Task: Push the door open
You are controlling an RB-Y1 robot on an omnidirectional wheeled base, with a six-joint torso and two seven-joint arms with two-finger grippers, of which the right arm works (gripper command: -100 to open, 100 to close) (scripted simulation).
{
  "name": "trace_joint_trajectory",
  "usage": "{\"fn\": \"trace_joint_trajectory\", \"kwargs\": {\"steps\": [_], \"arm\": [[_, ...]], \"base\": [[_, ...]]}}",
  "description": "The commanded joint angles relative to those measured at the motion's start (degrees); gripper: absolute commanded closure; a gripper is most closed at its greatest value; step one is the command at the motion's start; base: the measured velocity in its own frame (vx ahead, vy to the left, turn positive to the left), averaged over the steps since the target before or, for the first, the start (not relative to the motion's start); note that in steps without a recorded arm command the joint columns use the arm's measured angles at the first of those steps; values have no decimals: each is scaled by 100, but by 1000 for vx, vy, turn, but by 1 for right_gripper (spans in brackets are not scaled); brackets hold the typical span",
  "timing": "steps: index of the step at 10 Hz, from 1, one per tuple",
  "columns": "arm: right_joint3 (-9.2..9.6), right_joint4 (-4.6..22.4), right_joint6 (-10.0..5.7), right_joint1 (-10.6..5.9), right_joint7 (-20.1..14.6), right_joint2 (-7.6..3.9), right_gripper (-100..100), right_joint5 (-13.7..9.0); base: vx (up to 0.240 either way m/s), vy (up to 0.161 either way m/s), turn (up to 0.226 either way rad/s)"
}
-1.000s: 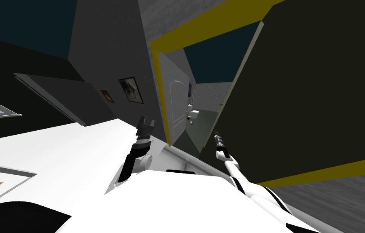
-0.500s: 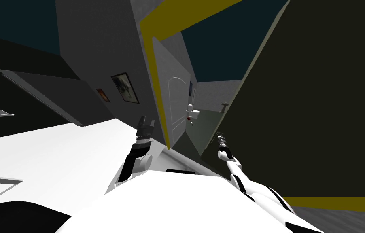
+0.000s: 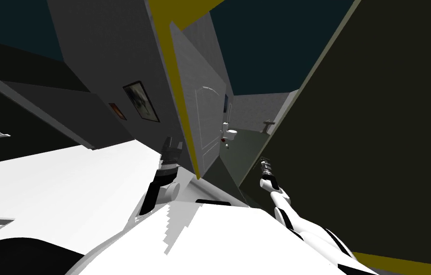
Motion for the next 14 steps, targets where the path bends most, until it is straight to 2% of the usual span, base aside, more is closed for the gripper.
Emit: {"fn": "trace_joint_trajectory", "kwargs": {"steps": [1, 2, 4, 5, 10, 12, 14], "arm": [[1, 228, -115, -67, -25, -65, 100, 4], [-175, 300, -131, -57, 71, -96, 100, -59], [-293, 348, -142, -50, 136, -117, 100, -101], [-412, 396, -152, -43, 200, -138, 100, -143], [-759, 536, -184, -23, 390, -200, 100, -267], [-759, 536, -184, -23, 390, -200, 100, -267], [-973, 623, -204, -11, 506, -238, 100, -344]], "base": [[5, -13, 15], [90, -7, 33], [147, 3, -1], [140, -3, 15], [131, -8, 1], [57, -4, -16], [103, -3, 16]]}}
